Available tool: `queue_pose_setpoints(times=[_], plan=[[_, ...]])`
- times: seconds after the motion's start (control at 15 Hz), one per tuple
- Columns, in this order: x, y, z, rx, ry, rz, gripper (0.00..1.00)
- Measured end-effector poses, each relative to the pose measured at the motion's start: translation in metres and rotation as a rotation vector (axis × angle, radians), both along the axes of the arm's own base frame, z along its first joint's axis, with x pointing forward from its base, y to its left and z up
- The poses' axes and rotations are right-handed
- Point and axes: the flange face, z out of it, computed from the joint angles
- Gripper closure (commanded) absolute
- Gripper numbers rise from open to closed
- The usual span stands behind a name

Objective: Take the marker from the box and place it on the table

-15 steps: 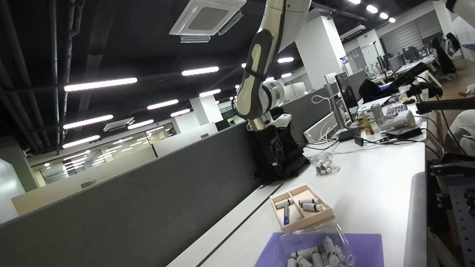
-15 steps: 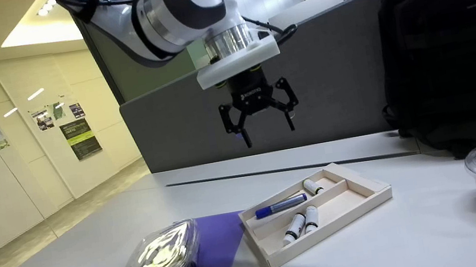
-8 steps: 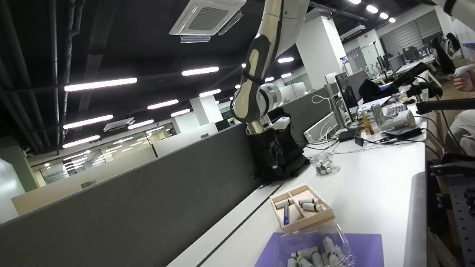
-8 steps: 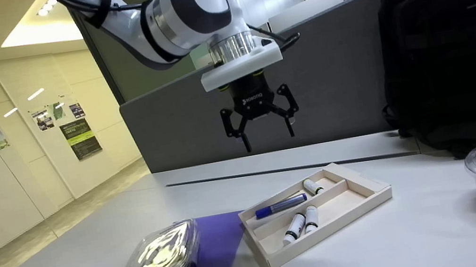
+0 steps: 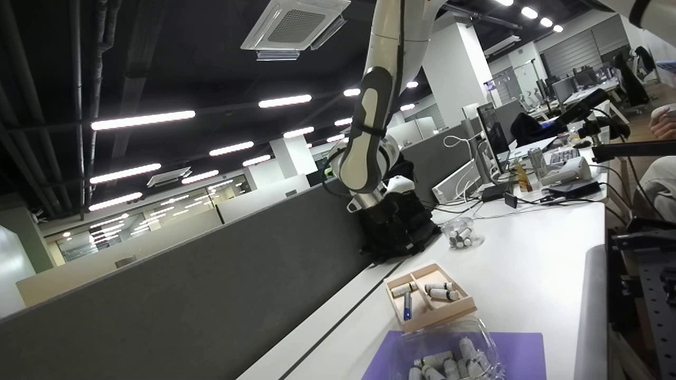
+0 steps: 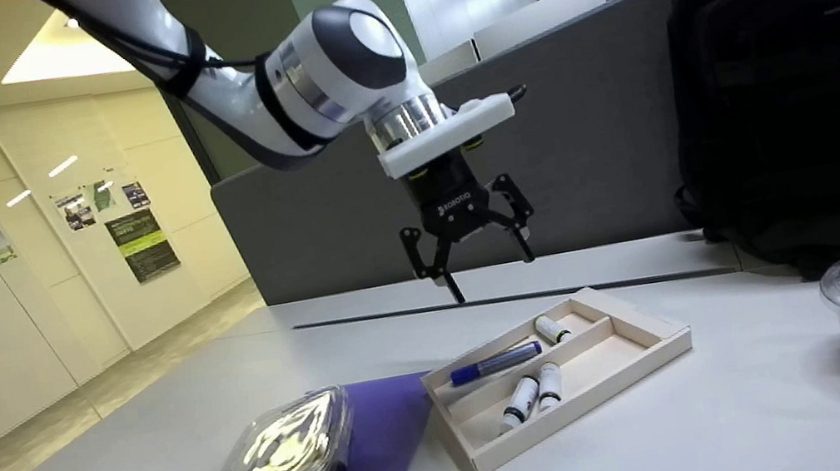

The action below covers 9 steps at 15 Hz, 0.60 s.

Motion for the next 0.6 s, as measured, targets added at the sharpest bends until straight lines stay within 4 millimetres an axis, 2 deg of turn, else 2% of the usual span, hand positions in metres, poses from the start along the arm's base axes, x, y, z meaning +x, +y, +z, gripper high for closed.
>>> queue_pose_setpoints(times=[0.33, 0.6], plan=[[0.012, 0.021, -0.038, 0.009, 0.098, 0.278, 0.00], [0.028, 0.033, -0.056, 0.021, 0.149, 0.486, 0.00]])
